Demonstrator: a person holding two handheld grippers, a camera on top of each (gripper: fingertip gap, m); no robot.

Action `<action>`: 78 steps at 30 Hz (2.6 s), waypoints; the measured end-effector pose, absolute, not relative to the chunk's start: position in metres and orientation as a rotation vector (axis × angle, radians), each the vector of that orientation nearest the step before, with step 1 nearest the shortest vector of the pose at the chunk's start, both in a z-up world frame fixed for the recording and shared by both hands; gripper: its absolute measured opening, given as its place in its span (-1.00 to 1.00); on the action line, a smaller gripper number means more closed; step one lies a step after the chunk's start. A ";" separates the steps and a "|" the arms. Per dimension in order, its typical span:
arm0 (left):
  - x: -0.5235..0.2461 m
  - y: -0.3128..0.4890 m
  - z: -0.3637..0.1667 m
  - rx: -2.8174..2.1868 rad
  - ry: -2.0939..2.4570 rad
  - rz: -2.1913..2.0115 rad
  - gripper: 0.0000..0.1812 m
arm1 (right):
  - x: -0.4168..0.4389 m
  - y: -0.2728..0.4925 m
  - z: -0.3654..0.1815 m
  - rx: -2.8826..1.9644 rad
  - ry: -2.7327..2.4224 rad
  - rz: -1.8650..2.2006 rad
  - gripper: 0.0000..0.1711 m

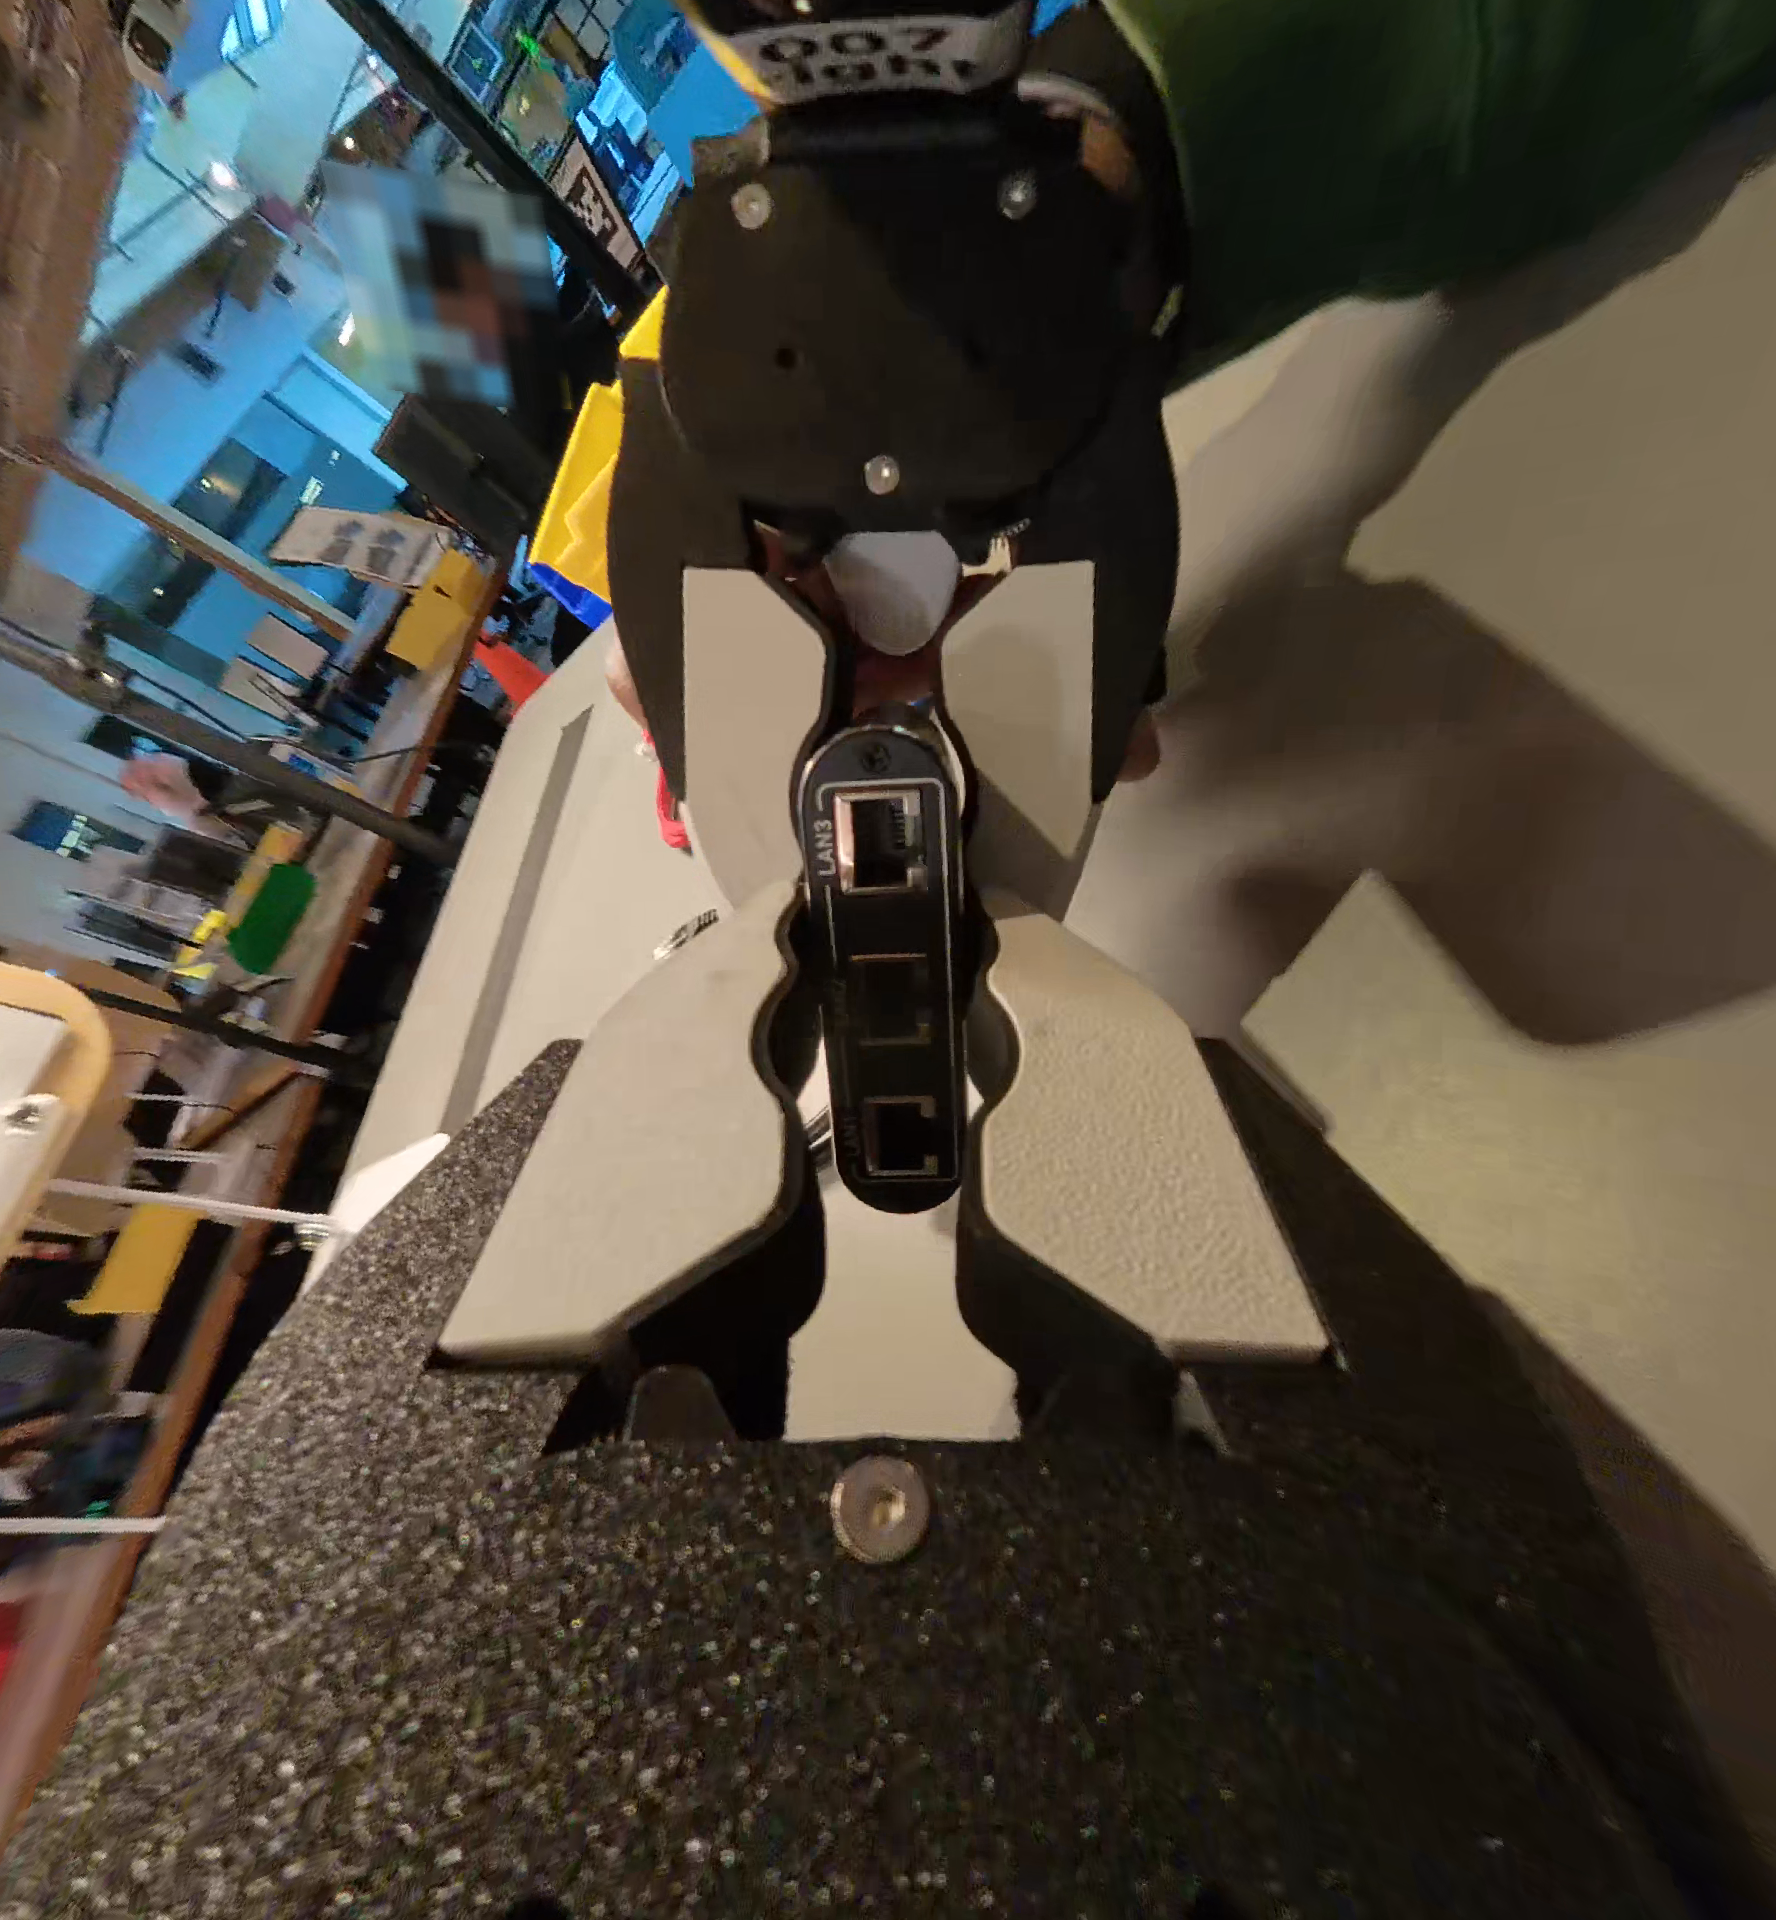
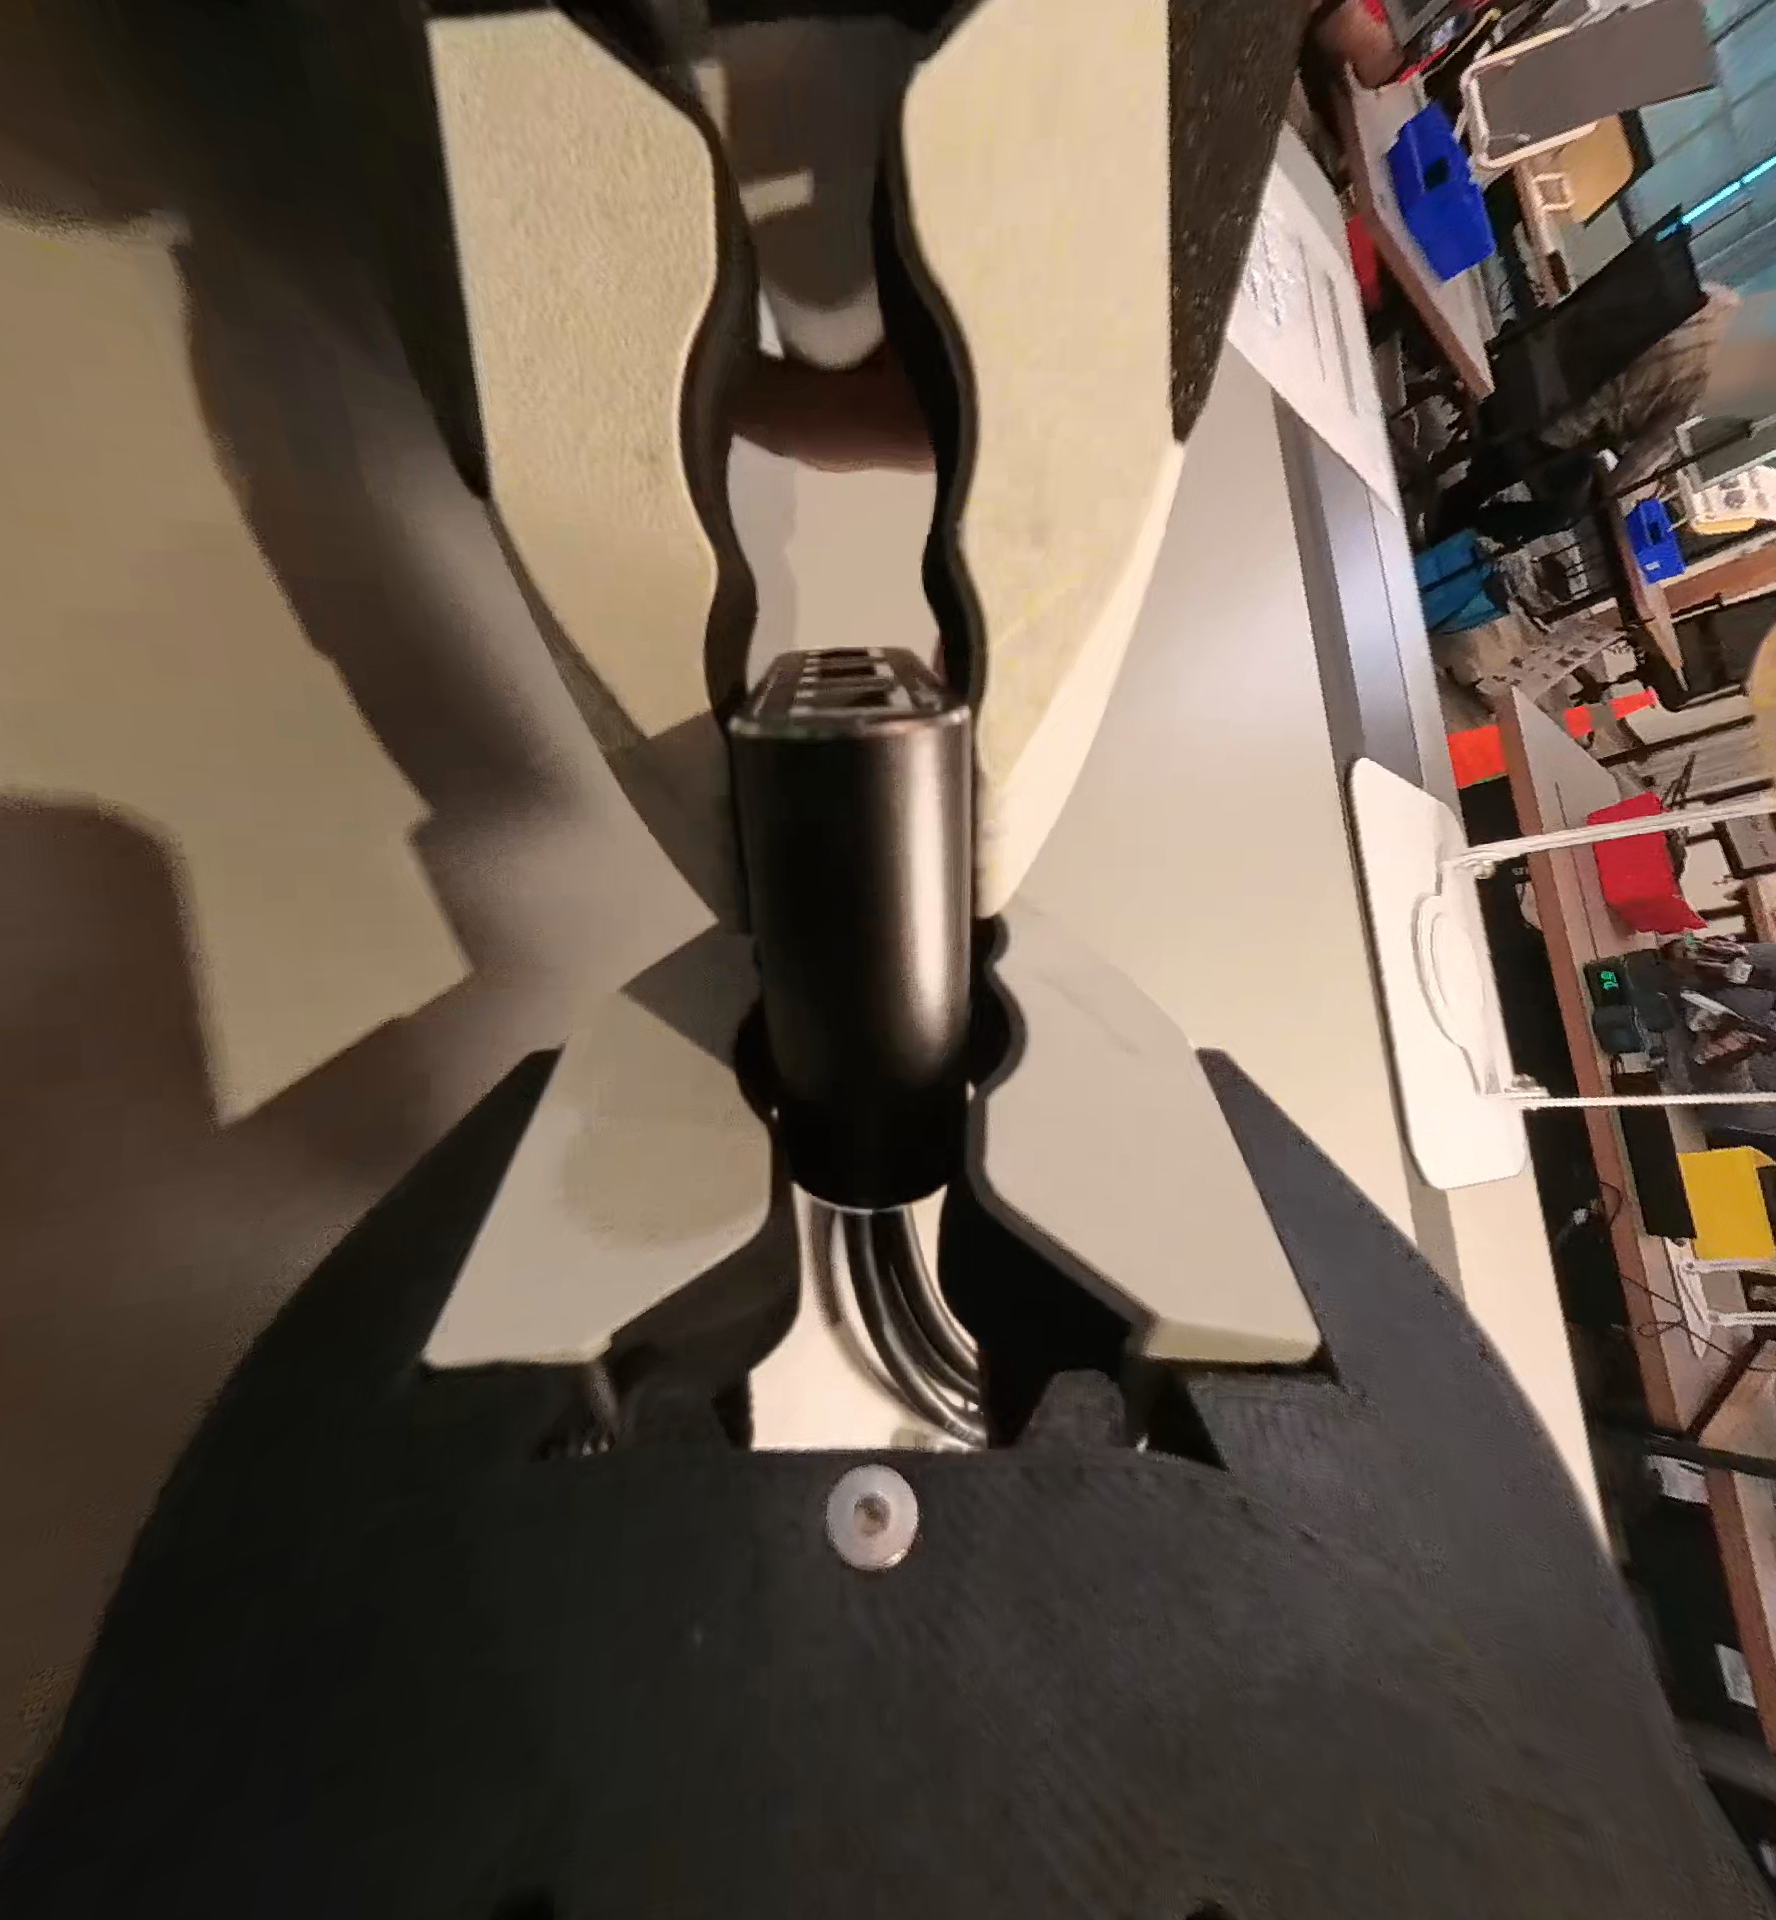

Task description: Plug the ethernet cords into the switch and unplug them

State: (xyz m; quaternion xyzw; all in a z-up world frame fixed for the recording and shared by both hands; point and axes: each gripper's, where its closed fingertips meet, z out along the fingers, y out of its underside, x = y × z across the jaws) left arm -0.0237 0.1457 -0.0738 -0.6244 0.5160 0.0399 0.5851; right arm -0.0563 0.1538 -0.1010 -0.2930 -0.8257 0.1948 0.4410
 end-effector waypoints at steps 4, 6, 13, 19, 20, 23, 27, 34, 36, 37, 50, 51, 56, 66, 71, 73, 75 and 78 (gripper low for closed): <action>-0.026 0.148 -0.078 -1.440 1.219 0.157 -0.72 | -0.056 0.157 -0.105 -0.709 -2.060 0.425 -0.67; -0.027 0.148 -0.076 -1.426 1.199 0.153 -0.71 | -0.055 0.159 -0.104 -0.709 -2.049 0.400 -0.67; -0.045 0.150 -0.055 -1.417 1.036 0.035 -0.70 | -0.041 0.190 -0.089 -0.775 -1.967 0.322 -0.67; -0.063 0.165 -0.066 -1.513 0.946 0.085 -0.72 | 0.015 0.276 -0.034 -0.922 -1.818 0.041 -0.66; -0.064 0.166 -0.068 -1.523 0.946 0.096 -0.73 | 0.032 0.301 -0.020 -0.954 -1.790 -0.038 -0.66; -0.065 0.168 -0.075 -1.554 0.957 0.114 -0.73 | 0.093 0.381 0.001 -1.161 -1.799 -0.209 -0.66; -0.064 0.170 -0.083 -1.577 0.969 0.117 -0.74 | 0.180 0.480 -0.029 -1.517 -2.007 -0.406 -0.67; -0.067 0.174 -0.090 -1.607 0.952 0.104 -0.74 | 0.214 0.533 -0.096 -1.916 -2.237 -0.204 -0.67; -0.070 0.175 -0.092 -1.615 0.947 0.109 -0.74 | 0.215 0.537 -0.110 -1.943 -2.287 -0.227 -0.67; -0.071 0.175 -0.092 -1.617 0.944 0.113 -0.74 | 0.218 0.543 -0.115 -1.942 -2.298 -0.293 -0.67; -0.074 0.176 -0.097 -1.630 0.941 0.086 -0.74 | 0.226 0.551 -0.123 -2.149 -2.160 -0.453 -0.48; -0.074 0.176 -0.096 -1.629 0.939 0.088 -0.74 | 0.226 0.549 -0.122 -2.159 -2.167 -0.449 -0.48; -0.074 0.176 -0.094 -1.627 0.936 0.092 -0.74 | 0.228 0.541 -0.115 -2.185 -2.179 -0.444 -0.40; -0.075 0.175 -0.088 -1.669 0.848 -0.065 -0.69 | 0.188 0.493 -0.029 -1.854 -2.038 -0.378 -0.38; -0.077 0.176 -0.085 -1.677 0.812 -0.097 -0.69 | 0.114 0.391 -0.021 -1.591 -2.171 0.019 -0.42; -0.076 0.176 -0.086 -1.683 0.816 -0.091 -0.69 | 0.092 0.357 -0.043 -1.547 -2.259 0.106 -0.39; -0.074 0.176 -0.088 -1.692 0.824 -0.081 -0.69 | 0.074 0.338 -0.071 -1.557 -2.321 0.138 -0.37; -0.073 0.175 -0.090 -1.699 0.834 -0.062 -0.69 | 0.060 0.328 -0.112 -1.640 -2.378 0.153 -0.31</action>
